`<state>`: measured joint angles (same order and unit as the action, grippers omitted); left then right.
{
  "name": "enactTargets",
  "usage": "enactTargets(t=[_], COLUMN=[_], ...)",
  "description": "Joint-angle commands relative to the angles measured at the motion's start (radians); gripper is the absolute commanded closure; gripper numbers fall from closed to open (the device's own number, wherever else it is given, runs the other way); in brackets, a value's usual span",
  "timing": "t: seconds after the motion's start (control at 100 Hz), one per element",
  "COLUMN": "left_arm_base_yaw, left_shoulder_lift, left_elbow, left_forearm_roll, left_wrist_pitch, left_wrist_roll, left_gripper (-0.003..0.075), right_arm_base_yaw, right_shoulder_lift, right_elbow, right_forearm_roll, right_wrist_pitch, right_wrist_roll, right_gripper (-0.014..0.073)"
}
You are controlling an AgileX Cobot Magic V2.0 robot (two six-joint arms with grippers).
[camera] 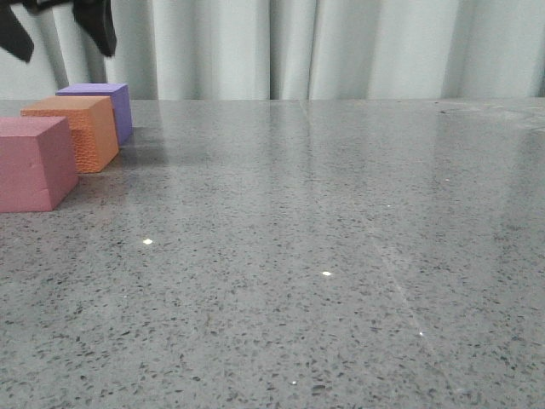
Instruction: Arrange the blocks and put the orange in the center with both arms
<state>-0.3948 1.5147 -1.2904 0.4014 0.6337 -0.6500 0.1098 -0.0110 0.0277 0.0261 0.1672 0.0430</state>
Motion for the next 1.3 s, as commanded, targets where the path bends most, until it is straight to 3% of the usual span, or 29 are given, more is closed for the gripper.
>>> enactTargets(t=[0.0, 0.34, 0.81, 1.07, 1.29], left_arm_base_yaw=[-0.003, -0.003, -0.003, -0.003, -0.003], left_shoulder_lift=[-0.098, -0.340, -0.778, -0.979, -1.007], left_elbow=[-0.038, 0.038, 0.492, 0.650, 0.684], left_forearm_roll=[-0.002, 0.024, 0.009, -0.014, -0.013], left_wrist_pitch=[-0.028, 0.012, -0.017, 0.113, 0.179], left_wrist_roll=[0.027, 0.090, 0.092, 0.092, 0.092], left_gripper=[0.0165, 0.0165, 0.0165, 0.0165, 0.0179], right_arm_base_yaw=[-0.008, -0.008, -0.008, -0.008, -0.008], right_shoulder_lift=[-0.024, -0.024, -0.024, -0.024, -0.024], right_elbow=[-0.013, -0.013, -0.013, -0.013, -0.013], right_forearm_roll=[0.001, 0.001, 0.001, 0.001, 0.001], right_wrist_pitch=[-0.084, -0.084, -0.084, -0.084, -0.084], right_wrist_roll=[-0.007, -0.007, -0.007, -0.007, -0.007], right_gripper=[0.0661, 0.0661, 0.0661, 0.0661, 0.0661])
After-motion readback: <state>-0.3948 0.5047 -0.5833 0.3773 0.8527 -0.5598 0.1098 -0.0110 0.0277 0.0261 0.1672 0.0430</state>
